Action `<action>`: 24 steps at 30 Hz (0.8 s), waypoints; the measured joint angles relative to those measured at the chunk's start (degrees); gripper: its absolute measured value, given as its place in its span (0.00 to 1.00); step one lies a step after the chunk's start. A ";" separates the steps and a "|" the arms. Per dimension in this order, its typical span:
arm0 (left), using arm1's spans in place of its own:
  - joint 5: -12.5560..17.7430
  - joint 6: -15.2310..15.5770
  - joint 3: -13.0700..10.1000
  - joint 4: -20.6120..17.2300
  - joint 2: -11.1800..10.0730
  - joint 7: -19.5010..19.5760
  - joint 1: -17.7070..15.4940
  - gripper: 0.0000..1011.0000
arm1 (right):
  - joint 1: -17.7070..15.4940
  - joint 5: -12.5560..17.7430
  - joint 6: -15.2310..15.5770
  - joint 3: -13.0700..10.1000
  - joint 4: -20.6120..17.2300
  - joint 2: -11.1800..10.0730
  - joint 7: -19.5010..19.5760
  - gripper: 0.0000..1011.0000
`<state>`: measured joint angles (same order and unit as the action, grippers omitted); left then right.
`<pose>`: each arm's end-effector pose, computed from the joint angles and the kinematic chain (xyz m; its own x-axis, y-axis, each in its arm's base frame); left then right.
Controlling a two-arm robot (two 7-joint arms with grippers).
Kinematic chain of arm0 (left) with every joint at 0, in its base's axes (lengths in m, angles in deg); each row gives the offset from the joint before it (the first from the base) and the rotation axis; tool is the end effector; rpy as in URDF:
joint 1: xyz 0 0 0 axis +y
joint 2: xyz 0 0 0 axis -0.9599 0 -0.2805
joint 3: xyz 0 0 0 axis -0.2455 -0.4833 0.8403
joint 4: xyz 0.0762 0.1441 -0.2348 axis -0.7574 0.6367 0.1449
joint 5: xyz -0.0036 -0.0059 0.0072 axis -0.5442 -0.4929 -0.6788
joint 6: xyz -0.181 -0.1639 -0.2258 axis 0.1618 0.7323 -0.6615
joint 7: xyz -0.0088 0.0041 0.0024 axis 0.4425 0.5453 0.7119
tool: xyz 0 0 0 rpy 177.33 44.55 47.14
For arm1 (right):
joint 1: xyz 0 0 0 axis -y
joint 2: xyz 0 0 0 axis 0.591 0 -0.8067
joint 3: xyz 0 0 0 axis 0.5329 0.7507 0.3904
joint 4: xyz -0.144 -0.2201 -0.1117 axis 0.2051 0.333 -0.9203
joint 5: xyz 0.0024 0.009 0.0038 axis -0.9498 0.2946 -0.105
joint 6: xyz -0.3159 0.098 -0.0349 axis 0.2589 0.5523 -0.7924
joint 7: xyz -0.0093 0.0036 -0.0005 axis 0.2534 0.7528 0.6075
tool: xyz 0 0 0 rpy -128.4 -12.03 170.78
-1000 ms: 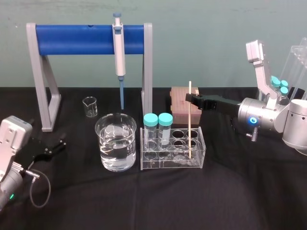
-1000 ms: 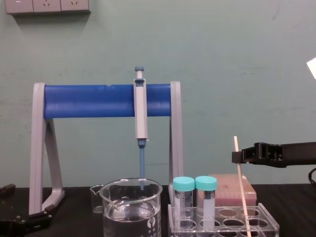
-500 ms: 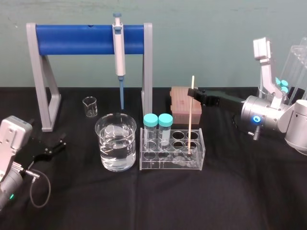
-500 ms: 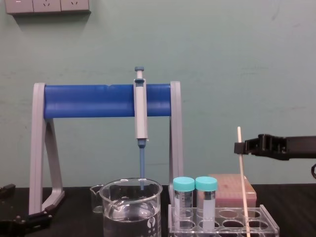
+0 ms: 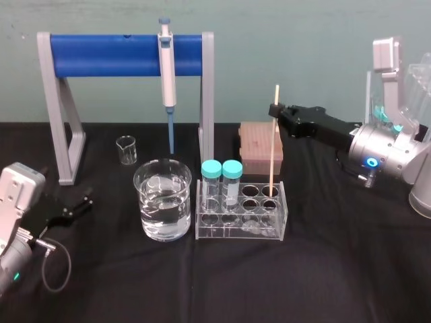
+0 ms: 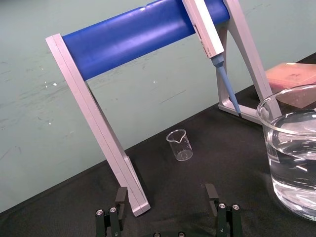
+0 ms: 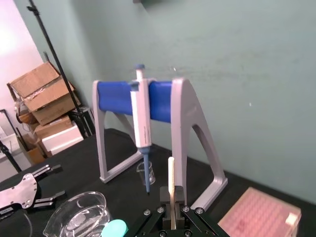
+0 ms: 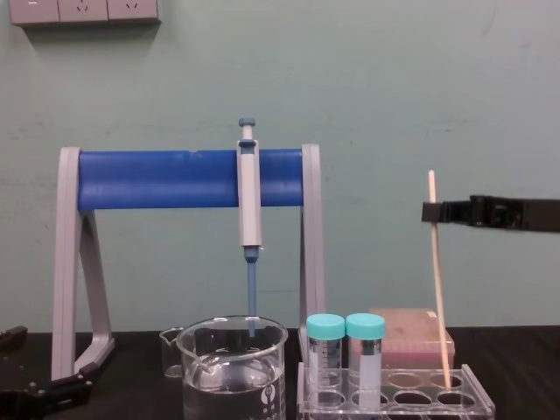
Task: Hold the thermometer with one hand and immerse one end into the beaker, then reinsert it into the test tube rack.
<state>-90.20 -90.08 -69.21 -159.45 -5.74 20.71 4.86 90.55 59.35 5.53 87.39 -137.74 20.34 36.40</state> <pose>0.3799 0.0739 -0.3034 0.2925 0.8803 0.3736 -0.9552 0.2875 0.0703 0.4964 -0.0727 -0.1915 0.7070 -0.6873 -0.1668 0.6910 0.7215 -0.0441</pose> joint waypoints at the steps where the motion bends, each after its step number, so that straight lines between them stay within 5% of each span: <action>1: 0.00 0.00 0.00 0.00 0.00 0.00 0.00 0.99 | -0.21 -0.26 -0.47 -0.07 -0.48 -0.19 0.06 0.05; 12: 0.00 0.00 0.00 0.00 0.00 0.00 0.00 0.99 | -2.66 -2.65 -5.96 -2.07 -6.31 -2.00 -0.05 0.05; 24: 0.00 0.00 0.00 0.00 0.00 0.00 0.00 0.99 | -3.59 -2.05 -7.21 -4.29 -10.15 -2.49 -0.66 0.05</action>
<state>-90.20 -90.08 -69.21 -159.45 -5.74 20.71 4.86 86.96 57.30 -1.67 83.10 -147.89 17.86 35.74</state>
